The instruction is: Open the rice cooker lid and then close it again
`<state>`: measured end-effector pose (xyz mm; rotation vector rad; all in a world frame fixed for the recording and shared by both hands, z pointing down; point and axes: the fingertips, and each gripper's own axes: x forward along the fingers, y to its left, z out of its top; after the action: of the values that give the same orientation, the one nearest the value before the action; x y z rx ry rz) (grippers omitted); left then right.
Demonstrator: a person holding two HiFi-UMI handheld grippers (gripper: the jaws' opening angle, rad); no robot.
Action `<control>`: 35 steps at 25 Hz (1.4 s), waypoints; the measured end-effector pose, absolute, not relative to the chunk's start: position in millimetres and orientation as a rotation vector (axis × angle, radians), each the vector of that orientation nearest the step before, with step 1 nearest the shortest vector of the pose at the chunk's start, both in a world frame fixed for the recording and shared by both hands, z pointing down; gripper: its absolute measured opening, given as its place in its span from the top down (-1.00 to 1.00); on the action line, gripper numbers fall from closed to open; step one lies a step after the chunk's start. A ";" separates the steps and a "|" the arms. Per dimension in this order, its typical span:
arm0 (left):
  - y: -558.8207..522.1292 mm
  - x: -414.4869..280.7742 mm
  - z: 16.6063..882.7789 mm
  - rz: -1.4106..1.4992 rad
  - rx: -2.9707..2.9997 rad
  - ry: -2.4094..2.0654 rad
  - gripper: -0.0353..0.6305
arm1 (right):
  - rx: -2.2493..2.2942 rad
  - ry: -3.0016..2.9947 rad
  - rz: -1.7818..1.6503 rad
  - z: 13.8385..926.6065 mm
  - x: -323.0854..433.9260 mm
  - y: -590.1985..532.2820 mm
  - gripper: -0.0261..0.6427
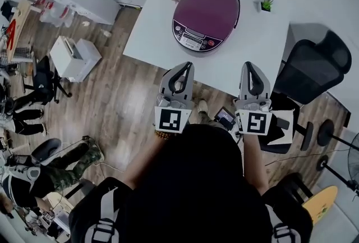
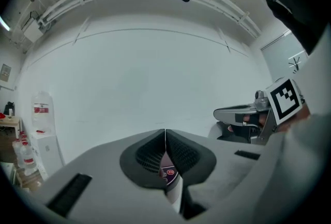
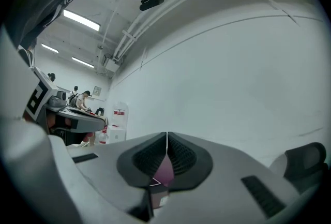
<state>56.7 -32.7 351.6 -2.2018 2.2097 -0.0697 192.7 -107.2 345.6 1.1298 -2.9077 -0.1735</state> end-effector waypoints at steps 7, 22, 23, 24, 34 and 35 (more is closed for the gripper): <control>-58.3 17.6 355.4 -0.049 -2.329 2.099 0.82 | 1.252 -2.804 -0.209 342.7 165.8 -117.2 0.83; -60.4 9.9 354.5 -0.133 -2.174 2.226 0.81 | 1.173 -2.924 -0.218 335.6 181.7 -98.9 0.83; -57.0 17.4 355.7 -0.119 -2.169 2.242 0.82 | 1.161 -2.931 -0.220 337.4 187.1 -99.8 0.83; -52.8 25.8 355.5 -0.104 -2.170 2.252 0.82 | 1.165 -2.937 -0.210 338.1 192.8 -100.3 0.83; -21.5 54.1 332.7 -0.084 -2.126 2.241 0.81 | 1.158 -2.934 -0.167 342.5 211.5 -90.0 0.83; -20.1 53.7 336.7 -0.105 -2.132 2.242 0.81 | 1.158 -2.932 -0.171 340.7 213.1 -88.6 0.83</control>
<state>53.7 -20.1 336.7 -2.1323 2.2419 -0.1045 213.1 -88.6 340.7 1.1585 -2.9320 -0.1714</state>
